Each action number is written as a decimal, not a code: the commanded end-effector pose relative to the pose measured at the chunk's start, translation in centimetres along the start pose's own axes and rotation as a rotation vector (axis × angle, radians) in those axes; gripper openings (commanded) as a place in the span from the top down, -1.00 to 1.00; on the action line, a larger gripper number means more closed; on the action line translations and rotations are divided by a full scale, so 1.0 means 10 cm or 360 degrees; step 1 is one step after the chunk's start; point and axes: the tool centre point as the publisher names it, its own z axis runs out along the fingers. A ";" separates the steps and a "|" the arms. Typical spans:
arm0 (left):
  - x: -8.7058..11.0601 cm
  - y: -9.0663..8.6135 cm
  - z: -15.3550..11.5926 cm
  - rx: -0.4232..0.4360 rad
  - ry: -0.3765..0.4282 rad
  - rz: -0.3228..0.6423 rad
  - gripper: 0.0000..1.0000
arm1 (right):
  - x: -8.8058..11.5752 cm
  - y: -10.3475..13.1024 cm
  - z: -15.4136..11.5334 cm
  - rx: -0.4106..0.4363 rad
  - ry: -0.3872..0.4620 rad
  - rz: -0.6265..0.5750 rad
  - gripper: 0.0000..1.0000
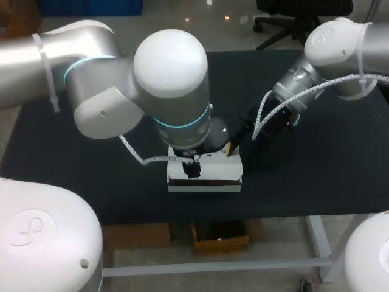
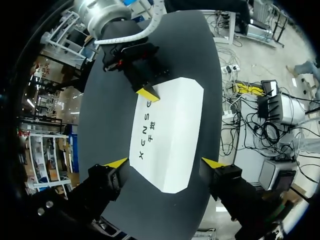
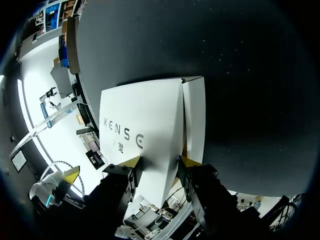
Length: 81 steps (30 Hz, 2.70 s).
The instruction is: Assemble the packaging by folding the flat box into shape, placing the metal phone stand inside, and closing the box properly
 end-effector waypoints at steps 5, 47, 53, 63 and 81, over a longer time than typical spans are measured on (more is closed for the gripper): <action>0.00 0.07 0.15 0.0047 0.0058 -0.0007 -0.62 | 0.00 0.01 0.00 0.0007 0.0001 -0.0001 0.13; 0.03 0.10 0.46 0.0027 0.0117 0.0035 -0.31 | 0.01 0.02 0.01 0.0013 0.0000 -0.0006 0.15; 0.03 0.10 0.51 0.0031 0.0119 0.0039 -0.16 | 0.01 0.02 0.01 0.0015 -0.0001 -0.0005 0.15; 0.03 0.10 0.57 0.0026 0.0109 0.0057 -0.15 | 0.01 0.03 0.01 0.0017 0.0000 -0.0006 0.16; 0.01 0.10 0.67 0.0019 -0.0038 0.0077 -0.02 | 0.02 0.02 0.01 0.0016 -0.0001 -0.0010 0.16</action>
